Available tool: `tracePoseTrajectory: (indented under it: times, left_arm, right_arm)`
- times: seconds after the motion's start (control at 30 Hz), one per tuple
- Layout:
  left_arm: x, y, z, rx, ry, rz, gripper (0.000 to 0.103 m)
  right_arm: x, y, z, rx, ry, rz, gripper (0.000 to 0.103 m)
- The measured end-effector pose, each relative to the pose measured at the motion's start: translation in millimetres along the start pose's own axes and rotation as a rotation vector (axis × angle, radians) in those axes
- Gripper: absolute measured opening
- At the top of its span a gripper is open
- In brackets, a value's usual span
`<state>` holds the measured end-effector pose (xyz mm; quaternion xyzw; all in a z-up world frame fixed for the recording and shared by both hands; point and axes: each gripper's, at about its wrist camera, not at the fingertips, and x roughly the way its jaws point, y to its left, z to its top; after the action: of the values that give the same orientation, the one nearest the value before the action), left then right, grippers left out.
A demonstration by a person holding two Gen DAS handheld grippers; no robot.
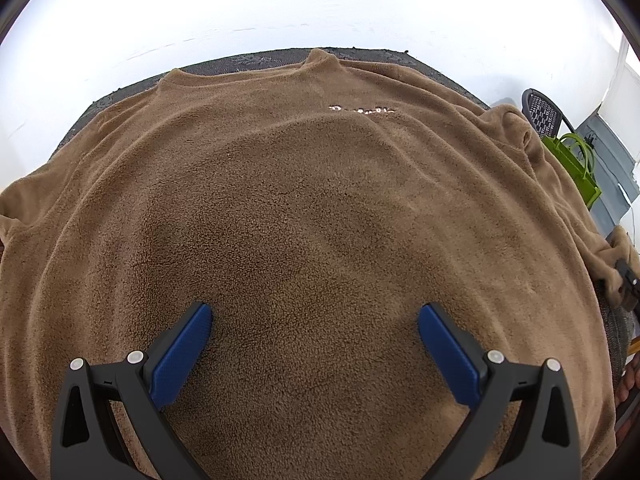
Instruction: Fold clothes
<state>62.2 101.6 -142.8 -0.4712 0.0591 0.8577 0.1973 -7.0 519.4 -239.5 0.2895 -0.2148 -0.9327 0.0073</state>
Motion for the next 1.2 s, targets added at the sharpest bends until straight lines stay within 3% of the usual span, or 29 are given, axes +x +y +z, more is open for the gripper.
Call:
tracePoseTrajectory:
  times: [0.2,0.43,0.63,0.77,0.8,0.83,0.9,1.0,1.07,1.1,1.2]
  left_arm:
    - [-1.9,2.6,2.6,-0.005,0.018,-0.039,0.103]
    - [-11.4,14.6,3.2,-0.059,0.019,-0.143,0.103]
    - [-31.9,40.0,5.0,-0.146,-0.021,-0.226,0.103]
    - [-51.3,69.9,4.6,-0.205,-0.083,-0.228,0.103]
    - [-53.8,78.1,3.2,-0.221,-0.091,-0.224,0.103]
    - [-56.2,86.3,1.8,-0.237,-0.099,-0.220,0.103]
    - [-58.4,100.4,-4.1,-0.269,-0.094,-0.214,0.103]
    - [-55.1,120.1,-13.2,-0.317,-0.076,-0.211,0.103]
    - [-54.2,127.2,-19.6,-0.335,-0.065,-0.226,0.103]
    - [-54.8,129.3,-22.6,-0.339,-0.061,-0.237,0.103]
    - [-56.0,129.2,-27.9,-0.336,-0.044,-0.283,0.103]
  right_arm:
    - [-20.3,46.4,18.6,-0.161,-0.118,-0.009,0.020]
    - [-25.3,121.3,26.0,-0.357,-0.201,0.059,0.020]
    - [-10.7,201.7,17.0,-0.570,-0.175,0.152,0.020]
    - [6.0,266.9,-15.9,-0.785,-0.078,0.237,0.022]
    - [10.0,279.8,-29.3,-0.840,-0.040,0.258,0.036]
    - [12.1,291.2,-46.3,-0.908,-0.020,0.266,0.068]
    - [16.3,314.0,-80.4,-1.044,0.019,0.281,0.095]
    - [8.2,333.3,-124.5,-1.221,0.014,0.299,0.095]
    - [-0.7,336.2,-138.8,-1.272,0.022,0.332,0.095]
    - [-5.1,336.4,-143.5,-1.284,0.024,0.348,0.095]
    - [-14.3,320.7,-126.1,-1.153,0.022,0.372,0.095]
